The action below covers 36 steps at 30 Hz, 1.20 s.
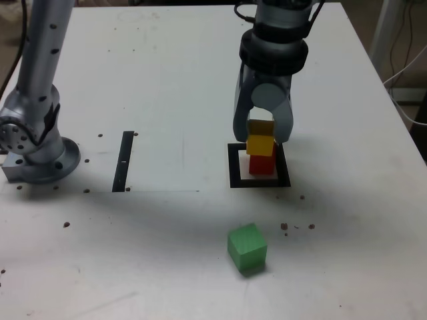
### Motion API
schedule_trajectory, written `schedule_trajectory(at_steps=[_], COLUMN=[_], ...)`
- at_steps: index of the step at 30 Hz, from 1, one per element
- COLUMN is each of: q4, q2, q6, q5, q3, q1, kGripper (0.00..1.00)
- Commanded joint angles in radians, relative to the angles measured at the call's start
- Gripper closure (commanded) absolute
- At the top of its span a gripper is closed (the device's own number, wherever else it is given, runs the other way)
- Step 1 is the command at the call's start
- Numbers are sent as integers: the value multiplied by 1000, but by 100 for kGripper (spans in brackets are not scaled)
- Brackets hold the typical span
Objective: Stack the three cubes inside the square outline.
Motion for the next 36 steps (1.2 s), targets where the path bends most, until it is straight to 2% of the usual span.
schedule_trajectory(at_steps=[1,4,6,11,12,14,27,36], q4=[-3,-8,-12,-20,-21,-22,-25,-34], q2=[4,6,7,8,8,8,-12,-102], q6=[3,4,6,18,20,22,26,26], q5=[-2,-4,-5,-8,-9,-9,-1,22], q3=[-5,-5,-4,4,6,8,21,75], q1=[2,2,2,2,2,2,5,2], kGripper=[67,66,60,15,8,1,1,0])
